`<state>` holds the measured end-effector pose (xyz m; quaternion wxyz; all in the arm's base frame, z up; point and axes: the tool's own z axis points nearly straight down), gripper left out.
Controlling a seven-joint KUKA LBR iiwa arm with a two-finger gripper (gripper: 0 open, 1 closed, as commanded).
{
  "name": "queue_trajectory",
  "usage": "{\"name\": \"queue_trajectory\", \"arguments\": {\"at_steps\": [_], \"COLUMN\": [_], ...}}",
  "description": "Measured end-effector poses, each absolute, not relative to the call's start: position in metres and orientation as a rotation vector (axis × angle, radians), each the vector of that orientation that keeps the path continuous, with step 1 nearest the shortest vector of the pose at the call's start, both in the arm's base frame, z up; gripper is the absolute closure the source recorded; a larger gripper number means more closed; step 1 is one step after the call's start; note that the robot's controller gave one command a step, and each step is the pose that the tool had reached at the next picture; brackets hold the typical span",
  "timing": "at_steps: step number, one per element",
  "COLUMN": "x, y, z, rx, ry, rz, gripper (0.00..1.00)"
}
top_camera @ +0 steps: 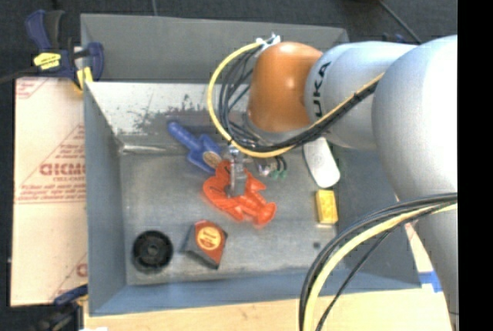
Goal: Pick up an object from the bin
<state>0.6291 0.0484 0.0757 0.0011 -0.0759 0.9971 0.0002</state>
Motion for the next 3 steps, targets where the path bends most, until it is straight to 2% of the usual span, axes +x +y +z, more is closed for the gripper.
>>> {"name": "queue_trajectory", "arguments": {"at_steps": [1, 2, 3], "x": [0.646, 0.652, 0.624], "y": [0.047, 0.060, 0.037], "z": [0.076, 0.076, 0.264], "rx": [-0.241, -0.244, -0.209], "ry": [3.126, 3.124, 3.121], "rz": [0.003, -0.005, -0.002], "gripper": [1.00, 1.00, 1.00]}}
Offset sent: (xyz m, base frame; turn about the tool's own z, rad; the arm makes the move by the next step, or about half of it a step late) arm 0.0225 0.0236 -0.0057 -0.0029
